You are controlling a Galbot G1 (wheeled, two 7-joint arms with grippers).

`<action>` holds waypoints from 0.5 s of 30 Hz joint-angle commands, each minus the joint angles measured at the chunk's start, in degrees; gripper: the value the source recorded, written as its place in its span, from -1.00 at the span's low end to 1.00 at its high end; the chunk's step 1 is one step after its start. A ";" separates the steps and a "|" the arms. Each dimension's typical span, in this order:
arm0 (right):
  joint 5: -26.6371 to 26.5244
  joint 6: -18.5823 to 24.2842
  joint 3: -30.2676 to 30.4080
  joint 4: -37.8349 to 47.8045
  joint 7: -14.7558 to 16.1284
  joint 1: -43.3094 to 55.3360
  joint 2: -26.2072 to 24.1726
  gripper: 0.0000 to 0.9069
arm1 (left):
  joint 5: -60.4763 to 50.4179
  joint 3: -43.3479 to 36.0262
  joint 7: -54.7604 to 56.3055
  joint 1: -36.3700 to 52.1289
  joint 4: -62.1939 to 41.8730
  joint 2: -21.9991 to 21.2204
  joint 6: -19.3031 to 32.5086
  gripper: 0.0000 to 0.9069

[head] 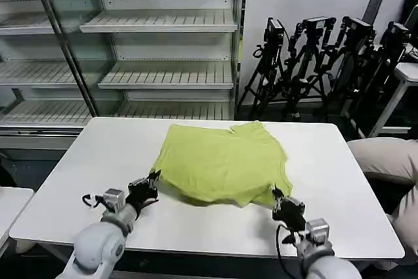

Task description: Fold and organize the clothes.

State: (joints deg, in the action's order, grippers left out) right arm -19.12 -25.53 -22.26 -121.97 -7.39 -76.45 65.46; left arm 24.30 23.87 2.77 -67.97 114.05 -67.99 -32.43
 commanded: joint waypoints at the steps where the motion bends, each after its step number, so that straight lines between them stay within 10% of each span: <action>1: -0.72 -0.72 1.19 9.50 1.24 12.13 0.33 -1.00 | 4.90 -3.00 1.06 15.19 -11.49 -2.67 -0.58 -0.98; 11: 0.09 -0.25 4.49 17.99 2.31 19.34 2.19 -1.00 | 5.30 -2.32 0.73 17.51 -16.86 -2.62 -0.57 -0.98; 12: 0.06 -0.27 4.68 18.45 2.38 19.79 2.32 -1.00 | 5.29 -2.21 0.70 17.68 -17.46 -2.67 -0.56 -0.40; 13: 0.08 -0.28 4.88 18.85 2.56 20.17 2.57 -1.00 | 5.27 -2.18 0.69 17.80 -18.07 -2.73 -0.56 0.96; 14: 0.09 -0.28 5.02 19.05 2.62 20.27 2.64 -0.93 | 5.21 -2.23 0.61 17.83 -18.22 -2.74 -0.56 1.00; 15: 0.15 -0.35 5.27 19.26 2.81 20.39 2.76 1.00 | 4.82 -2.49 0.45 17.84 -18.64 -2.70 -0.58 1.00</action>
State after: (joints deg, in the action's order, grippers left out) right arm -18.74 -25.86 -18.11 -107.90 -4.85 -61.48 67.92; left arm 28.44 22.22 3.34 -54.54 102.21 -70.17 -32.86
